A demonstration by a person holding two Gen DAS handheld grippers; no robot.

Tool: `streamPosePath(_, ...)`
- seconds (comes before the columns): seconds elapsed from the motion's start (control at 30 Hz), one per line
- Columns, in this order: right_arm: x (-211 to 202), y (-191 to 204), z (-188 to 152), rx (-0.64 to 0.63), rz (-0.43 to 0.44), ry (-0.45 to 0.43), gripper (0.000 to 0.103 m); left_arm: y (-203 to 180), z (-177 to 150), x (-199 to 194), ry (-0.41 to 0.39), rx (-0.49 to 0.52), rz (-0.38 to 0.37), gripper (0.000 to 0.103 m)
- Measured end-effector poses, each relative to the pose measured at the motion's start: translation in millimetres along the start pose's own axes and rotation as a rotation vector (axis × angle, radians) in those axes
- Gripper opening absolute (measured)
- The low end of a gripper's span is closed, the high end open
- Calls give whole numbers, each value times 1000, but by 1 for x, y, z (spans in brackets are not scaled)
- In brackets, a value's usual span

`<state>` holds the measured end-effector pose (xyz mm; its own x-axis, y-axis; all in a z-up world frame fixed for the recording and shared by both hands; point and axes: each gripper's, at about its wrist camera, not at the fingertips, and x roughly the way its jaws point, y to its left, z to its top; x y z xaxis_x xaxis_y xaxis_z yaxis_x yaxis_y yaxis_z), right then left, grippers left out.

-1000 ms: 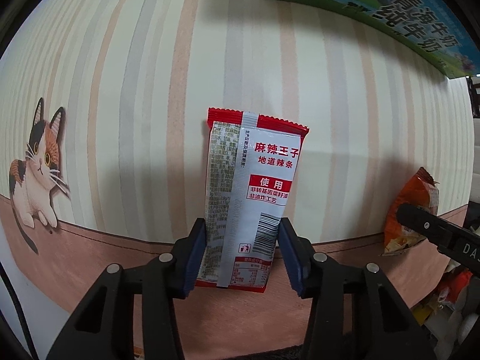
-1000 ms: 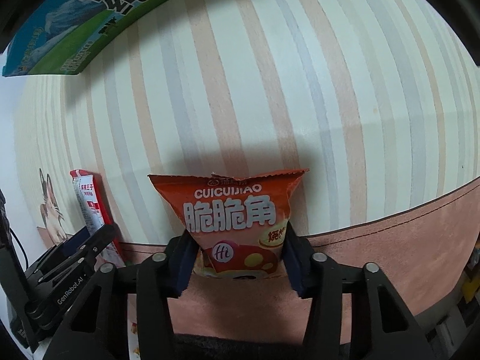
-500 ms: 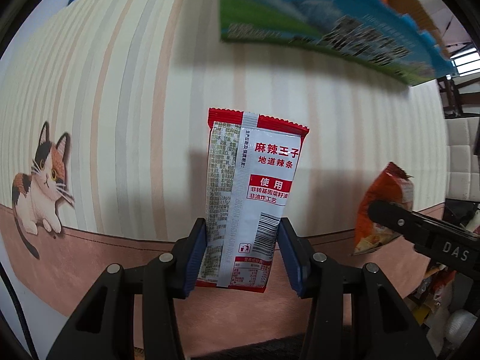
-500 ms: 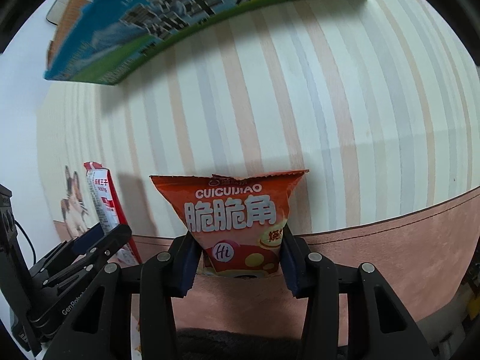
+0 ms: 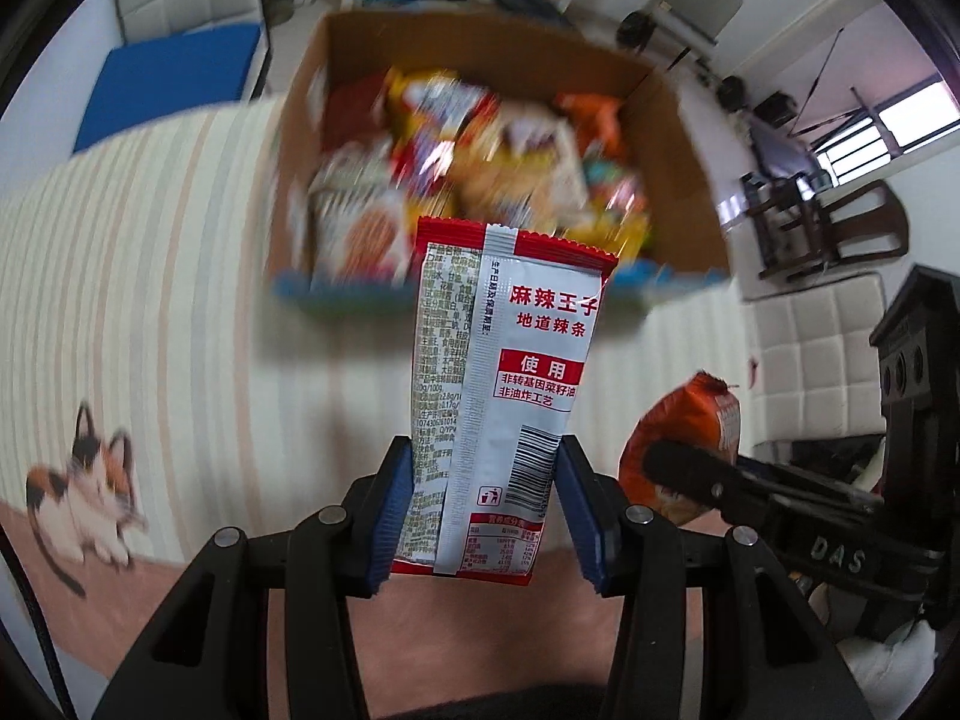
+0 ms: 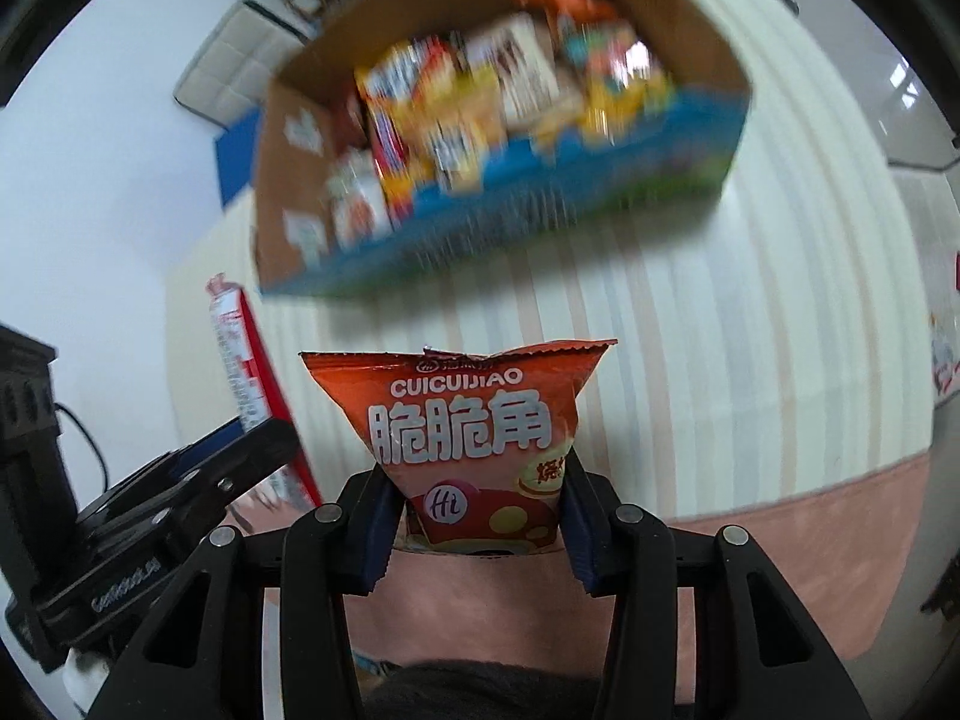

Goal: Organize snacks
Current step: 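Lift both packets, carry them into the box and open both tools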

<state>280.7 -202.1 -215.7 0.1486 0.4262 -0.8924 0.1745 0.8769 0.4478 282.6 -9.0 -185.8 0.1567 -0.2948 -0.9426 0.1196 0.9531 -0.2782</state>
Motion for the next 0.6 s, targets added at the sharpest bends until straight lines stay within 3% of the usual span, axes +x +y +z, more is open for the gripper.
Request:
streamPosePath(0.27, -45, 15, 105, -54, -71, -96, 49, -15, 117, 10, -28, 32, 16, 45)
streamPosePath(0.4, -35, 13, 157, -43, -106, -78, 49, -13, 174, 33, 13, 33, 51, 45)
streamPosePath(0.6, 0, 1, 209, -40, -207, -30, 49, -3, 220, 64, 75, 26, 87, 45)
